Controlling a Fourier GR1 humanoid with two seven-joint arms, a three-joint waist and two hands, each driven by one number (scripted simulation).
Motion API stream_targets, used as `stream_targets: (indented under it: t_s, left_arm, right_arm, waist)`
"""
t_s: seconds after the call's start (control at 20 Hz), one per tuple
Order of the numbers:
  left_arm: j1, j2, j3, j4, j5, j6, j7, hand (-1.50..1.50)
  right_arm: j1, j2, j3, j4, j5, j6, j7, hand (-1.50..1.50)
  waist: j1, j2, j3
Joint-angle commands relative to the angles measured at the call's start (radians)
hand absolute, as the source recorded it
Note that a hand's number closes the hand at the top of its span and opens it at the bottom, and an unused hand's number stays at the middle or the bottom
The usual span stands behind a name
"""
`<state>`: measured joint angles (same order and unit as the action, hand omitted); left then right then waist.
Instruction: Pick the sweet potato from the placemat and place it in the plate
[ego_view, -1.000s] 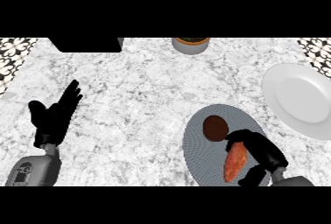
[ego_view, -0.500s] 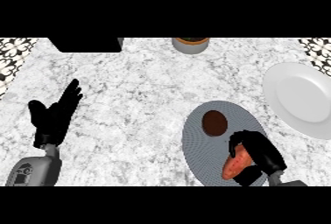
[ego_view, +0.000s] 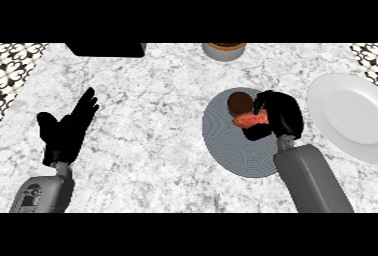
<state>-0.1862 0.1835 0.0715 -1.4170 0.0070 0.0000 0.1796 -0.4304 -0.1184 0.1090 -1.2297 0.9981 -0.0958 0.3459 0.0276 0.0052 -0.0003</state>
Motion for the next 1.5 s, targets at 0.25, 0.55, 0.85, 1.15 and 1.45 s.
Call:
stream_targets:
  t_s: [0.25,0.55,0.85,1.15,1.45]
  left_arm:
    - [-0.017,0.026,0.033,0.013,0.022,-0.019,0.005,0.0]
    - [0.037,0.03,0.038,-0.024,0.035,-0.044,-0.004,0.0]
    - [0.027,0.019,0.05,0.038,0.005,-0.016,-0.058,0.0]
    - [0.027,0.015,0.04,-0.015,0.016,-0.033,0.007,0.0]
    - [0.002,-0.025,0.009,0.045,-0.035,0.008,-0.045,0.0]
  right_arm:
    - [-0.165,-0.004,-0.08,0.019,0.288,-0.32,0.265,1.5]
    - [-0.125,-0.047,-0.213,0.066,0.185,-0.431,0.217,1.5]
    - [-0.137,-0.204,-0.363,0.093,-0.013,-0.368,0.101,1.5]
    - [-0.105,-0.286,-0.45,0.29,-0.107,-0.45,-0.068,1.5]
    - [-0.169,-0.381,-0.482,0.578,-0.125,-0.381,-0.168,1.5]
  waist:
    - [-0.02,-0.005,0.0]
    - [-0.021,-0.005,0.001]
    - [-0.028,-0.005,0.0]
    - [-0.021,-0.003,0.001]
    - [-0.012,0.003,0.001]
